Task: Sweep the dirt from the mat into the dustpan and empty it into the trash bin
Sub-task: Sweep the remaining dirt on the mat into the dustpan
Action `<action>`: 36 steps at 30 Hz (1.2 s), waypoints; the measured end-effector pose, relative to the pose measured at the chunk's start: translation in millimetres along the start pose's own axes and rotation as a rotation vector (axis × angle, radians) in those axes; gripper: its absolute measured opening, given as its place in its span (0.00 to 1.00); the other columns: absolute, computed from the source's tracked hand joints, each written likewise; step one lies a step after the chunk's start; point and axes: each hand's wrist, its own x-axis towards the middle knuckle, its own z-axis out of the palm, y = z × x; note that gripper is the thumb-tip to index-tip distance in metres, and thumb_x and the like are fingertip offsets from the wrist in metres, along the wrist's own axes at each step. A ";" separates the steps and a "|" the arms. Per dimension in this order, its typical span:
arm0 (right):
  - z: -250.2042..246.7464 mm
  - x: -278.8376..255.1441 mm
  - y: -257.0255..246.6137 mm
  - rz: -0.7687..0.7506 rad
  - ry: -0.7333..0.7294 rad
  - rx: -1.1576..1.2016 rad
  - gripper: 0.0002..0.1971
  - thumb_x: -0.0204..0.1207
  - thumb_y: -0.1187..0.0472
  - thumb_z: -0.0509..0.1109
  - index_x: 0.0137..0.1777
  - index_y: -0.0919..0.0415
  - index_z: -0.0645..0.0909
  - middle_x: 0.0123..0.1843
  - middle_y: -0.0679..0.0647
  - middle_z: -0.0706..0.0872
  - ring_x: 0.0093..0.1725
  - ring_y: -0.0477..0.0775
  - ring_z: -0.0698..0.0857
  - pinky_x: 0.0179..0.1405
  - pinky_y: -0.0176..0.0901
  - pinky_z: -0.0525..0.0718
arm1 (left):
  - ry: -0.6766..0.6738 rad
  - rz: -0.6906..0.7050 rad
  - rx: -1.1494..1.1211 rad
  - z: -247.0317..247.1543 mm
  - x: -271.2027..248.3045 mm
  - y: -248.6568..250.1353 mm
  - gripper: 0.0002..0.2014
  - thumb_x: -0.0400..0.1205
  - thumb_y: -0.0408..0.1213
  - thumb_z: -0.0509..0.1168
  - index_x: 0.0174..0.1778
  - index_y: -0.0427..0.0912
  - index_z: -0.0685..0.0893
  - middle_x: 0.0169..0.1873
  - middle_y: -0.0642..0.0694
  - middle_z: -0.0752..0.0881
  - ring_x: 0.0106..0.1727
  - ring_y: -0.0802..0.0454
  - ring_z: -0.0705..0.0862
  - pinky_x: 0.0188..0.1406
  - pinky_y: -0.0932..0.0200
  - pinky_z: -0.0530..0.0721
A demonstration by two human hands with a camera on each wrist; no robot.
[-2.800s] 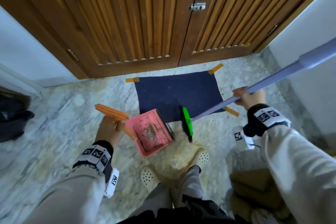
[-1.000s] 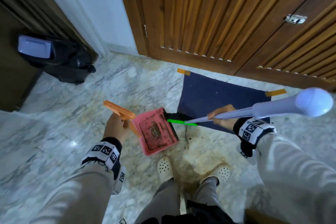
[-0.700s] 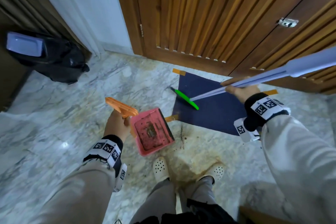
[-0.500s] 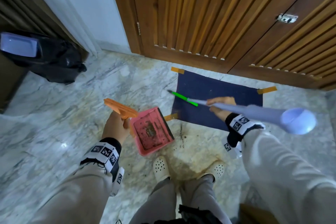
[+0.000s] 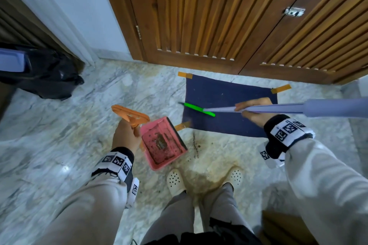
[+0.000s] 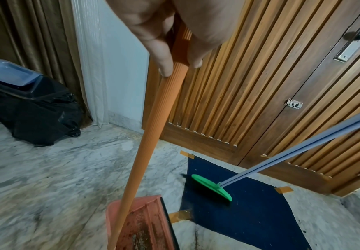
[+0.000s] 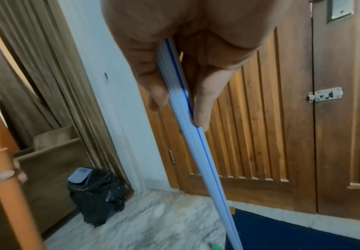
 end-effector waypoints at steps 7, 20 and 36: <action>65.0 -15.7 41.6 0.197 -0.206 -0.179 0.12 0.75 0.66 0.67 0.47 0.49 0.88 0.58 0.58 0.88 0.61 0.58 0.84 0.57 0.37 0.80 | 0.028 -0.023 -0.003 3.6 -16.7 -2.9 0.08 0.79 0.26 0.58 0.38 0.43 0.71 0.34 0.46 0.75 0.39 0.43 0.77 0.39 0.51 0.73; -25.5 -81.5 85.0 -0.163 0.052 0.086 0.24 0.68 0.76 0.73 0.42 0.40 0.89 0.46 0.66 0.90 0.40 0.53 0.88 0.43 0.42 0.87 | 0.249 -0.082 -0.117 3.8 -65.7 8.4 0.09 0.80 0.28 0.59 0.55 0.33 0.77 0.46 0.36 0.82 0.45 0.41 0.80 0.43 0.53 0.73; -22.6 -138.3 109.9 0.256 0.230 0.120 0.10 0.78 0.67 0.64 0.50 0.65 0.87 0.56 0.61 0.87 0.56 0.62 0.83 0.48 0.41 0.74 | 0.172 0.083 0.069 -9.9 -106.3 -22.8 0.09 0.78 0.27 0.64 0.54 0.30 0.78 0.49 0.29 0.84 0.53 0.31 0.83 0.53 0.43 0.81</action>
